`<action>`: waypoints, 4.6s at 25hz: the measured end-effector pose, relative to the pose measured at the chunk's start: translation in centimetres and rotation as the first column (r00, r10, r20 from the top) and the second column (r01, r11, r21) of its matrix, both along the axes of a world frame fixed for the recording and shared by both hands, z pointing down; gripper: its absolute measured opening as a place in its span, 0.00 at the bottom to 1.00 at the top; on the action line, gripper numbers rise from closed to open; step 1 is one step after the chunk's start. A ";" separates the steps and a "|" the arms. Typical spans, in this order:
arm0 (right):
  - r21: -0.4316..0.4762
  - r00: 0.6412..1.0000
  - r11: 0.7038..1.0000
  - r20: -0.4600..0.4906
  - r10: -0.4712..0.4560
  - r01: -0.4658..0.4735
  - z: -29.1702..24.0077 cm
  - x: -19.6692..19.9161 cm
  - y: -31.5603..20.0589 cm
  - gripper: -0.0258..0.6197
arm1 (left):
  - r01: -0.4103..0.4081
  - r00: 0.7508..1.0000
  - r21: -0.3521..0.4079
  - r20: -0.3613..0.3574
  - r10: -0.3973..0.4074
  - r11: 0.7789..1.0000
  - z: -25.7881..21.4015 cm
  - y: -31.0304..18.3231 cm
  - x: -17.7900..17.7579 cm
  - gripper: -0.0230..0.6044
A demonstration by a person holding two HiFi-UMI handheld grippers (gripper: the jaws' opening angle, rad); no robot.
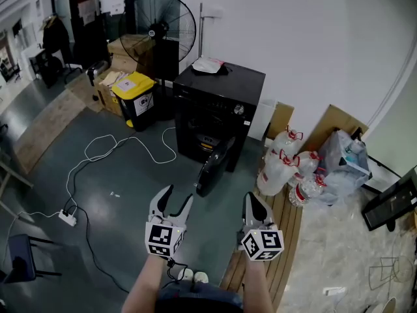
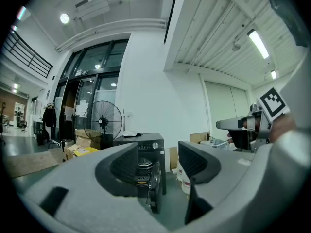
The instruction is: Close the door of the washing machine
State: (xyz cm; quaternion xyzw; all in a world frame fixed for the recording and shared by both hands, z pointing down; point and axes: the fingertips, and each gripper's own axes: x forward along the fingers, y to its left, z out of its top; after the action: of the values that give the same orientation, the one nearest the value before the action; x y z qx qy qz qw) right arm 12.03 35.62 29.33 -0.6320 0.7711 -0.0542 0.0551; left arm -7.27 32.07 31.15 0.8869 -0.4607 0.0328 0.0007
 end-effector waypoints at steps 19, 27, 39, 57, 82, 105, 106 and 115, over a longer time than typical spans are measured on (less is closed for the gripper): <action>-0.045 0.999 0.998 -0.006 0.038 -0.038 1.9 -1.2 -3.4 0.06 | -0.093 0.996 -0.051 -0.001 0.093 0.994 2.8 -3.3 0.5 0.59; -0.077 0.998 0.995 0.012 0.069 -0.068 4.0 0.1 -4.3 0.06 | -0.100 0.995 -0.079 0.008 0.101 0.992 4.5 -5.2 1.1 0.59; -0.055 0.999 0.998 0.024 -0.040 0.041 4.4 4.0 -18.9 0.06 | 0.002 1.000 -0.091 0.026 0.000 0.996 6.0 -17.2 4.5 0.59; -0.149 0.956 0.945 0.018 -0.293 0.292 7.6 7.2 -39.2 0.06 | 0.226 0.974 -0.145 0.011 -0.226 0.963 8.1 -32.6 8.1 0.59; -0.330 0.882 0.824 0.058 -0.469 0.460 25.1 1.1 -42.3 0.06 | 0.050 0.989 -0.393 0.145 0.008 0.918 30.5 -30.0 11.9 0.55; -0.363 0.855 0.786 0.062 -0.515 0.500 30.7 -0.4 -42.4 0.06 | 0.008 0.943 -0.499 0.291 0.159 0.866 43.6 -27.5 13.6 0.16; -0.364 0.855 0.786 0.062 -0.515 0.500 30.7 -0.4 -42.6 0.06 | 0.008 0.944 -0.505 0.289 0.160 0.863 43.7 -27.5 13.5 0.16; -0.354 0.853 0.787 0.069 -0.518 0.506 29.0 -0.5 -44.4 0.06 | 0.019 0.946 -0.565 0.277 0.168 0.825 44.0 -29.9 11.0 0.16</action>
State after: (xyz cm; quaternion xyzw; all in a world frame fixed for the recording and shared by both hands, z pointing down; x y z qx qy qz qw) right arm 11.54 -8.81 58.34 -0.3993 0.8908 -0.1969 -0.0903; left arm 3.72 2.20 75.11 0.8482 -0.3895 0.3070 0.1860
